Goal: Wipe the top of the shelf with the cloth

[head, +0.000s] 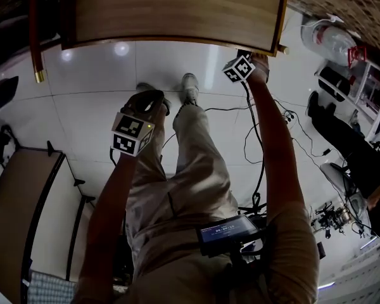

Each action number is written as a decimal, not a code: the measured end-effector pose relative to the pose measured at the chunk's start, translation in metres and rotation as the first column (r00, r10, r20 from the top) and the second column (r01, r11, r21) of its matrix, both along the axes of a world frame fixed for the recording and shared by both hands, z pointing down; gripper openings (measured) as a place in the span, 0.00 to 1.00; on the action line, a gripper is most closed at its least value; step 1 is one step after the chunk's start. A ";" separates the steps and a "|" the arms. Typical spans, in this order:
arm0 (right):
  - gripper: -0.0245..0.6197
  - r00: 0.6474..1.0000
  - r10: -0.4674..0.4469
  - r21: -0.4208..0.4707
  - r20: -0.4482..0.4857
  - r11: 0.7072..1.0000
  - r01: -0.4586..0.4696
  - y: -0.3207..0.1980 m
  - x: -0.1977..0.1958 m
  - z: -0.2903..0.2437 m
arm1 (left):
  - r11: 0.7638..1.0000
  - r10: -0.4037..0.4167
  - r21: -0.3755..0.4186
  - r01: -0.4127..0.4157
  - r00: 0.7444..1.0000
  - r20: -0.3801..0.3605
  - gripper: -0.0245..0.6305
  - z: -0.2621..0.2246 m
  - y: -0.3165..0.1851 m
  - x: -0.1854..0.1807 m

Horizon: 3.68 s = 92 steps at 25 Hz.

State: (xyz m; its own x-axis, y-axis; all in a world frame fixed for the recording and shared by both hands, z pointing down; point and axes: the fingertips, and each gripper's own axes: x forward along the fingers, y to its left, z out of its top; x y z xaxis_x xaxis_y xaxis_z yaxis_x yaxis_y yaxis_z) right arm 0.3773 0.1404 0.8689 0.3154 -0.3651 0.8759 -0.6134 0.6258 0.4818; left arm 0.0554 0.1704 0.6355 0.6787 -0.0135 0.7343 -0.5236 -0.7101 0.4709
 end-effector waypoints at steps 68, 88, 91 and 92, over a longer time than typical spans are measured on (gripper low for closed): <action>0.18 0.797 -0.455 0.113 0.397 0.886 0.450 -0.237 -0.510 0.223 | 0.887 -0.348 0.347 0.304 0.935 0.070 0.04 0.239 -0.177 -0.221; 0.18 0.784 -0.303 -0.051 0.542 0.919 0.391 -0.170 -0.383 0.230 | 0.928 -0.220 0.312 0.204 0.975 0.015 0.04 0.243 -0.189 -0.188; 0.18 0.823 -0.204 -0.136 0.531 0.937 0.321 -0.142 -0.327 0.243 | 0.928 -0.231 0.303 0.219 0.973 0.006 0.04 0.243 -0.194 -0.189; 0.18 0.828 -0.187 -0.143 0.529 0.942 0.304 -0.135 -0.310 0.244 | 0.928 -0.226 0.304 0.216 0.974 -0.001 0.04 0.242 -0.196 -0.187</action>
State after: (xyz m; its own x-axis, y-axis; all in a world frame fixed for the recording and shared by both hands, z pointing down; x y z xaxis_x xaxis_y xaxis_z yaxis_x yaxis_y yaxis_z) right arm 0.0669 0.0057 1.1128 -0.2627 -0.1582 0.9518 -0.5447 0.8385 -0.0110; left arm -0.1318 -0.0255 0.8778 0.6086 -0.3834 0.6947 -0.6950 -0.6800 0.2336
